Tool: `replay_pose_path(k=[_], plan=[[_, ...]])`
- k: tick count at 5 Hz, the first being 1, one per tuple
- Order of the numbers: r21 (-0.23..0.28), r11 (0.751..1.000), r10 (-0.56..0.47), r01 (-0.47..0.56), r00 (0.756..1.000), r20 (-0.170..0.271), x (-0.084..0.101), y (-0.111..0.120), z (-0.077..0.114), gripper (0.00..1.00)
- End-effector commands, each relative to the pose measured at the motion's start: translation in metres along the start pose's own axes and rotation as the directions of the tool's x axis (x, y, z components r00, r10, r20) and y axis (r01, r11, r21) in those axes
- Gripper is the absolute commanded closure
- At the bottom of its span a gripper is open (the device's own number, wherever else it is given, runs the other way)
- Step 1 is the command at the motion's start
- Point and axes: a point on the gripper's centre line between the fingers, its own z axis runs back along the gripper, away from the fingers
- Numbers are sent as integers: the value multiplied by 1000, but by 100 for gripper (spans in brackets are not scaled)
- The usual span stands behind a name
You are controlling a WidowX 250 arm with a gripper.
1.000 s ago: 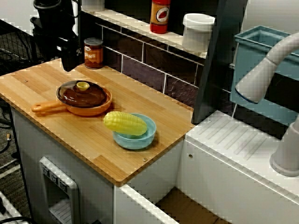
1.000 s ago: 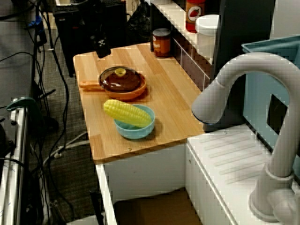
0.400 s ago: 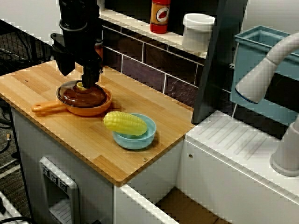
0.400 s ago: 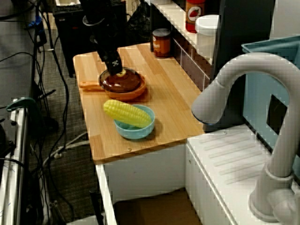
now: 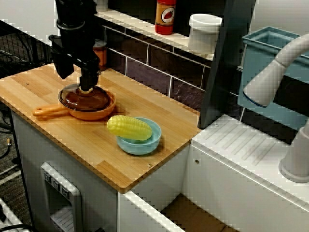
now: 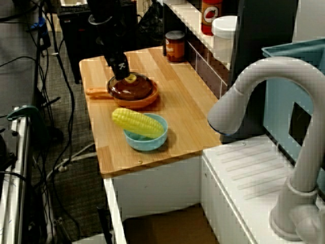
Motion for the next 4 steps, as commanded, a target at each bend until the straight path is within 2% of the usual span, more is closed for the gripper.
replay_pose_path(k=[1,2,3,4], plan=[[9,1000,4,-4,999,48,13,2,10,0],[15,1000,14,-15,998,53,17,-2,7,0],[56,998,17,-18,999,32,25,-14,-8,0],[45,999,-1,1,1000,0,26,-14,-13,0]])
